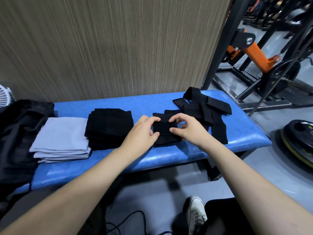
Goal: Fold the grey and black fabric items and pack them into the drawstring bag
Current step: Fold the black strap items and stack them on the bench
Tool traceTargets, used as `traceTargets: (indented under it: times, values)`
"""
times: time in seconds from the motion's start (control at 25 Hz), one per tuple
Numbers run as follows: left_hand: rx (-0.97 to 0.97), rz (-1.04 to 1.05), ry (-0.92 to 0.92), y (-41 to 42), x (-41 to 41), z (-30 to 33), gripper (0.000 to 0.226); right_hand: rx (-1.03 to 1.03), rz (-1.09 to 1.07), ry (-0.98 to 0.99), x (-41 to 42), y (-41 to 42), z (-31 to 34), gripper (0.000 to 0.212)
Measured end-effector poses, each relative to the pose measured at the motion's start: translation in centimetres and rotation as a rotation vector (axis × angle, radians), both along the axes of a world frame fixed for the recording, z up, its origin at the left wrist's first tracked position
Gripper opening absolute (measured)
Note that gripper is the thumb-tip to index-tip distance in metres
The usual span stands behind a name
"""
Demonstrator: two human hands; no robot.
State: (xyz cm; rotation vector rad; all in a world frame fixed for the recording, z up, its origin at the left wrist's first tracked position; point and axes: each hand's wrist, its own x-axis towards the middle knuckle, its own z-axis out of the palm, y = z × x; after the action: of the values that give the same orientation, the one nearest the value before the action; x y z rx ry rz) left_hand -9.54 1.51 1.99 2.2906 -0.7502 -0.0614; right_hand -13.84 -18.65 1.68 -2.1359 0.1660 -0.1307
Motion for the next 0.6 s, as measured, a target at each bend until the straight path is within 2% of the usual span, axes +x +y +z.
traceTargets:
  times: [0.08,0.16,0.28,0.48,0.6]
  values:
    - [0.058,-0.014,-0.056,0.0,-0.4,-0.2,0.047,-0.088,0.019,0.007,0.3,0.0,-0.4,0.025]
    - [0.199,-0.01,-0.137,0.0,-0.6,-0.6,0.046,-0.226,0.07,0.033,0.6,0.2,-0.8,0.031]
    - [0.408,0.001,-0.277,-0.1,-0.6,-1.6,0.035,-0.376,0.117,0.092,0.8,0.9,-1.5,0.04]
    - [0.403,-0.046,-0.213,-0.8,-1.0,-1.7,0.031,-0.354,0.142,0.132,0.6,1.1,-0.9,0.045]
    - [0.454,-0.04,-0.249,-0.7,-0.8,-1.7,0.033,-0.34,0.169,0.14,0.7,1.0,-0.6,0.043]
